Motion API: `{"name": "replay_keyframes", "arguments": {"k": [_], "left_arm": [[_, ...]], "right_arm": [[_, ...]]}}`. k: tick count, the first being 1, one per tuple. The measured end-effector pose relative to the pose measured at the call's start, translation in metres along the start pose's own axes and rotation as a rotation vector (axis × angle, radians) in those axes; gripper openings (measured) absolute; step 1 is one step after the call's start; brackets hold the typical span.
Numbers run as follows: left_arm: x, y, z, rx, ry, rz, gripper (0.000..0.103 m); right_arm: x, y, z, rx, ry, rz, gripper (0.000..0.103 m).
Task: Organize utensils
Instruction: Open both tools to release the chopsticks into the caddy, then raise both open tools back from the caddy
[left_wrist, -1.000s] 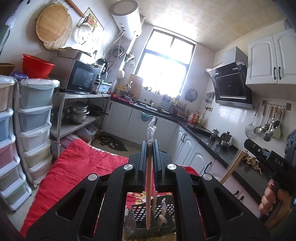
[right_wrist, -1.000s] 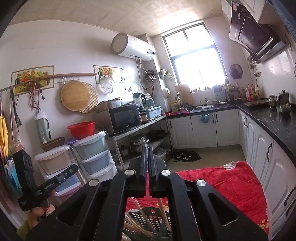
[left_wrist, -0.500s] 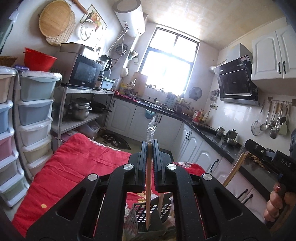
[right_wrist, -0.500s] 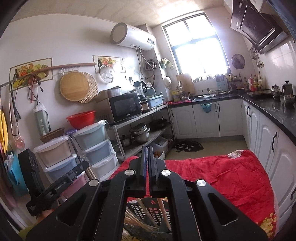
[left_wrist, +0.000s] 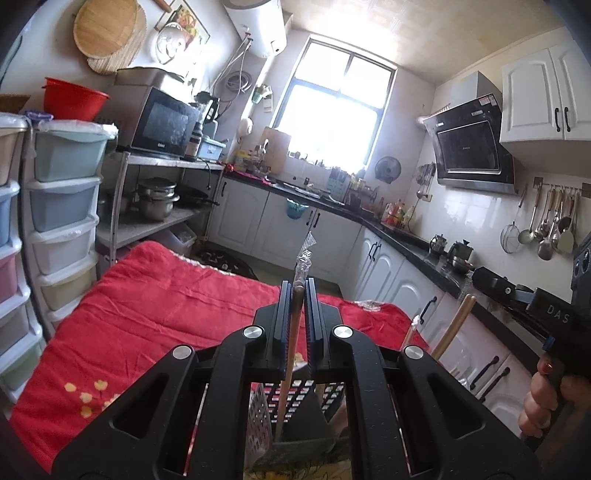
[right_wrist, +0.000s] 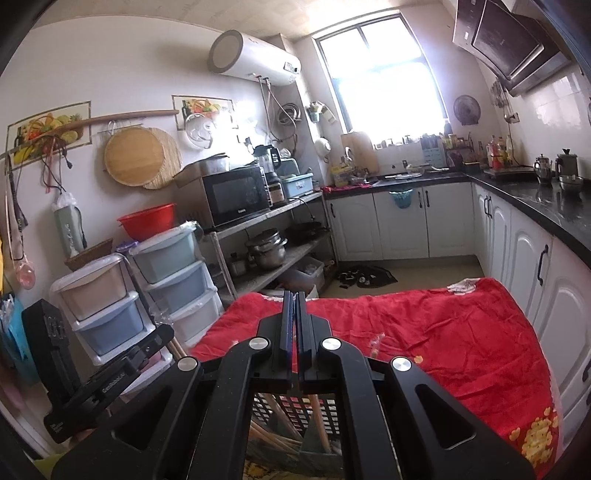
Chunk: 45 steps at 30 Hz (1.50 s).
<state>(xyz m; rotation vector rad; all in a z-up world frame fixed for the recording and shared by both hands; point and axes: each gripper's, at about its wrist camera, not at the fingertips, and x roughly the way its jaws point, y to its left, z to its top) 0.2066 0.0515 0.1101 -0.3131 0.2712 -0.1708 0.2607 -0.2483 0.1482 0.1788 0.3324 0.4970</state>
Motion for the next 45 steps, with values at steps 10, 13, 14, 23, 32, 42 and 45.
{"name": "replay_keyframes", "arguments": {"k": [10, 13, 14, 23, 32, 42, 45], "left_arm": [[0.002, -0.005, -0.013, 0.020, 0.048, 0.008, 0.004], [0.002, -0.004, -0.015, 0.013, 0.065, 0.013, 0.025], [0.001, -0.004, -0.015, 0.009, 0.069, 0.013, 0.030], [-0.015, 0.000, -0.014, -0.008, 0.068, 0.026, 0.058], [-0.051, 0.011, -0.021, -0.056, 0.053, 0.034, 0.092], [-0.083, 0.023, -0.038, -0.094, 0.066, 0.060, 0.092], [-0.091, 0.026, -0.048, -0.108, 0.083, 0.069, 0.092]], "right_arm": [[0.004, -0.009, -0.016, 0.031, 0.043, -0.036, 0.004], [0.001, -0.011, -0.020, 0.035, 0.046, -0.057, 0.031], [-0.002, -0.012, -0.020, 0.041, 0.042, -0.055, 0.035], [-0.027, -0.011, -0.026, 0.004, 0.021, -0.075, 0.043], [-0.059, -0.007, -0.039, -0.033, 0.016, -0.069, 0.050], [-0.083, 0.001, -0.059, -0.058, 0.034, -0.057, 0.053], [-0.085, 0.008, -0.067, -0.084, 0.055, -0.053, 0.053]]}}
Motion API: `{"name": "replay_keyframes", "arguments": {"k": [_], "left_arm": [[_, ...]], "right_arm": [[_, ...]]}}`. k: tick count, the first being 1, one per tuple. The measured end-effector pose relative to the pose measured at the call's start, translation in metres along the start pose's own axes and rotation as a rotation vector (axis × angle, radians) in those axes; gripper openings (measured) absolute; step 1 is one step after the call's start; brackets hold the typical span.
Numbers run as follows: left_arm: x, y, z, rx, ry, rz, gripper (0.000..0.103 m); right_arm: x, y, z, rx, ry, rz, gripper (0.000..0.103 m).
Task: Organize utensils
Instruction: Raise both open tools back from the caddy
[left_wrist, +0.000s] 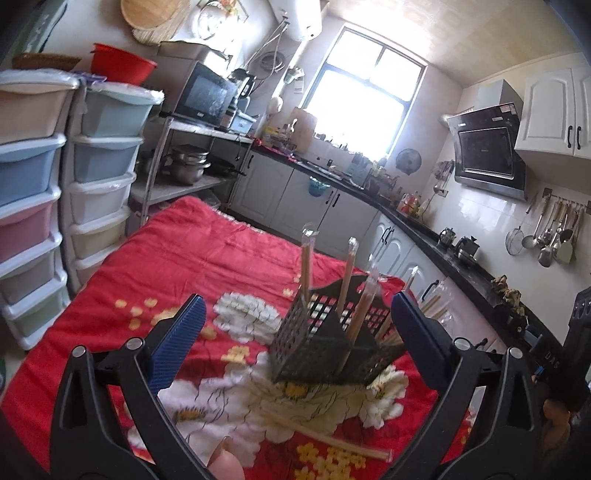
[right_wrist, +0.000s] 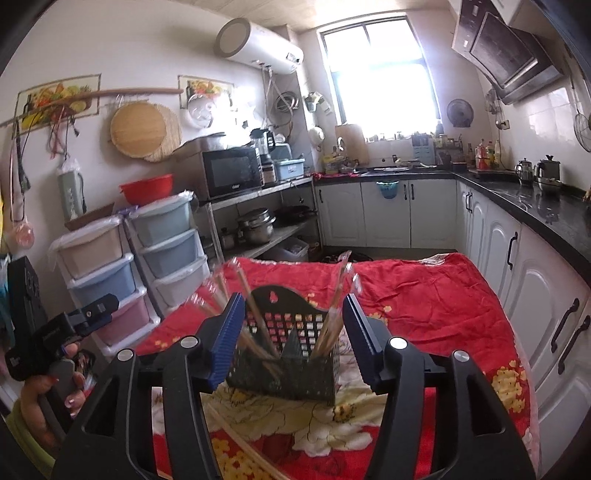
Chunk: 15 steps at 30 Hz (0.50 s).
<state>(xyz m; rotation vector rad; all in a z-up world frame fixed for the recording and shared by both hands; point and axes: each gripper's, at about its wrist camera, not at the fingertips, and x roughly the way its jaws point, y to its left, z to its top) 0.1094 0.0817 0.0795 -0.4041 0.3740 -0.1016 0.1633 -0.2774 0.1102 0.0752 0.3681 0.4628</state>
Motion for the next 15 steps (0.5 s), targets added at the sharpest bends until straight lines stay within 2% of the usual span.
{"name": "replay_keyframes", "arguments": {"k": [15], "left_arm": [[-0.017, 0.029, -0.048, -0.030, 0.116, 0.028, 0.092]], "right_arm": [[0.007, 0.022, -0.050, -0.024, 0.129, 0.037, 0.054]]}}
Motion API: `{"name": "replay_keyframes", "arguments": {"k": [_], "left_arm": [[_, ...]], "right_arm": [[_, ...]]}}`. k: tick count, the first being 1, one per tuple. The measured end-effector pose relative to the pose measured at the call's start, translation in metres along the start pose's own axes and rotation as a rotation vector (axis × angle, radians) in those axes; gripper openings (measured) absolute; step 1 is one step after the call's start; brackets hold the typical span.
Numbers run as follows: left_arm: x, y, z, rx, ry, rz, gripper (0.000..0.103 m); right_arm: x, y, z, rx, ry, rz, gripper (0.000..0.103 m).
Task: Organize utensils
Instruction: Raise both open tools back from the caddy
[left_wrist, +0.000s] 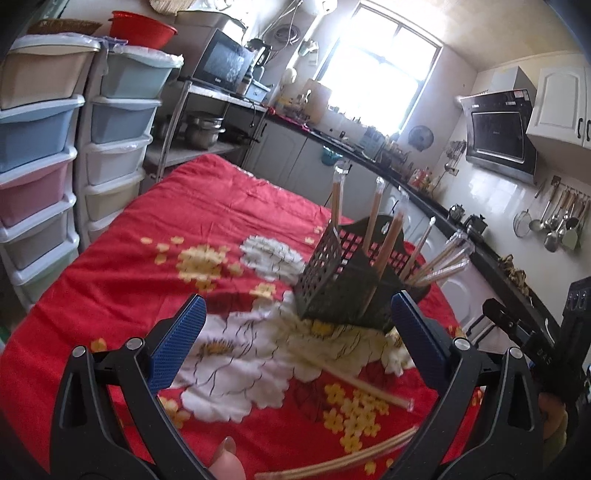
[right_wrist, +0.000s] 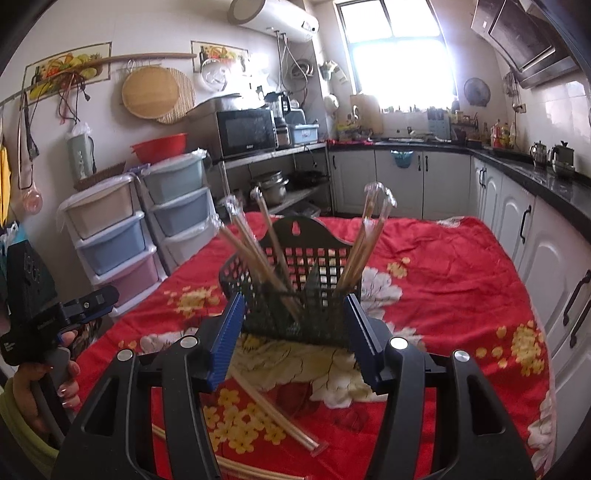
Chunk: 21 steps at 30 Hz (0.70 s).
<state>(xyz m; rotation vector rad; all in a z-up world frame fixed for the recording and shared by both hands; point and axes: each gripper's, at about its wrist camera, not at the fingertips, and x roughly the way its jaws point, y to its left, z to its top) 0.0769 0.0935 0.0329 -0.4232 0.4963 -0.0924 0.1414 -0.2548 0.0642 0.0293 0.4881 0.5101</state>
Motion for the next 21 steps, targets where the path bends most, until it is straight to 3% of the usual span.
{"name": "replay_keyframes", "arguments": {"k": [21], "left_arm": [[0.001, 0.013, -0.036, 0.001, 0.111, -0.021, 0.092]], "right_arm": [[0.017, -0.006, -0.039, 0.021, 0.137, 0.000, 0.054]]}}
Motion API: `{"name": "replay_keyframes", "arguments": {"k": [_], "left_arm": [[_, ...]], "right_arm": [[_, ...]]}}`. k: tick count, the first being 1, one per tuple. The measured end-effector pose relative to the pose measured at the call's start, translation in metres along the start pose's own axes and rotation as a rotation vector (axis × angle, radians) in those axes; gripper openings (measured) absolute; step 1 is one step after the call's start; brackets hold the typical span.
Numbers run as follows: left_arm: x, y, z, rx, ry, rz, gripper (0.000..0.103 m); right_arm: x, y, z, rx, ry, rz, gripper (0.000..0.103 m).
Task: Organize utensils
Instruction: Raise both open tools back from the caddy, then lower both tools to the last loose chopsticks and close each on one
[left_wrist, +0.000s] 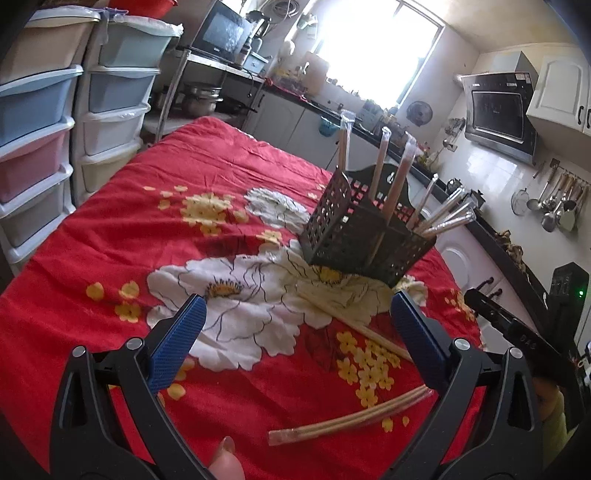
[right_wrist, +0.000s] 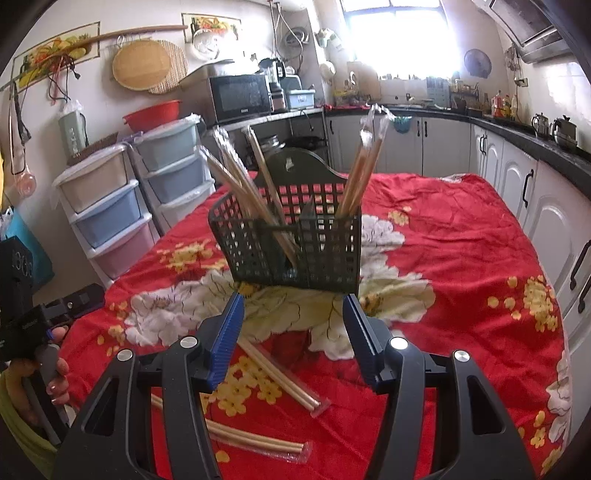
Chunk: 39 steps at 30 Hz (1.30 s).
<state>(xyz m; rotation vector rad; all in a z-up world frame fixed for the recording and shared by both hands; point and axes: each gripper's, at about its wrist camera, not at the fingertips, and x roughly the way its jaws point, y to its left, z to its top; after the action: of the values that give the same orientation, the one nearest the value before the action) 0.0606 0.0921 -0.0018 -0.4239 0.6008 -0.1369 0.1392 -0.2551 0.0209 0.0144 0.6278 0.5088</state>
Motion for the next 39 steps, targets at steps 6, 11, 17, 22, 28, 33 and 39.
{"name": "replay_keyframes", "arguments": {"k": [6, 11, 17, 22, 28, 33, 39], "left_arm": [[0.003, 0.005, -0.011, -0.007, 0.044, -0.007, 0.092], [0.005, 0.008, -0.021, -0.006, 0.083, -0.022, 0.092], [0.008, 0.015, -0.035, -0.025, 0.140, -0.043, 0.084], [0.010, 0.022, -0.045, -0.050, 0.176, -0.059, 0.077], [0.011, 0.030, -0.056, -0.071, 0.223, -0.069, 0.068], [0.010, 0.029, -0.063, -0.056, 0.237, -0.082, 0.067], [0.012, 0.025, -0.066, -0.040, 0.253, -0.104, 0.058]], "right_arm": [[0.008, -0.002, -0.013, 0.009, 0.054, 0.003, 0.054], [0.016, -0.005, -0.027, 0.005, 0.100, -0.004, 0.054], [0.028, -0.012, -0.045, 0.024, 0.173, -0.006, 0.053], [0.036, -0.017, -0.056, 0.051, 0.211, -0.006, 0.050], [0.043, -0.021, -0.063, 0.072, 0.242, 0.016, 0.041], [0.051, -0.026, -0.070, 0.118, 0.268, 0.032, 0.029], [0.048, -0.035, -0.071, 0.165, 0.259, 0.042, 0.014]]}}
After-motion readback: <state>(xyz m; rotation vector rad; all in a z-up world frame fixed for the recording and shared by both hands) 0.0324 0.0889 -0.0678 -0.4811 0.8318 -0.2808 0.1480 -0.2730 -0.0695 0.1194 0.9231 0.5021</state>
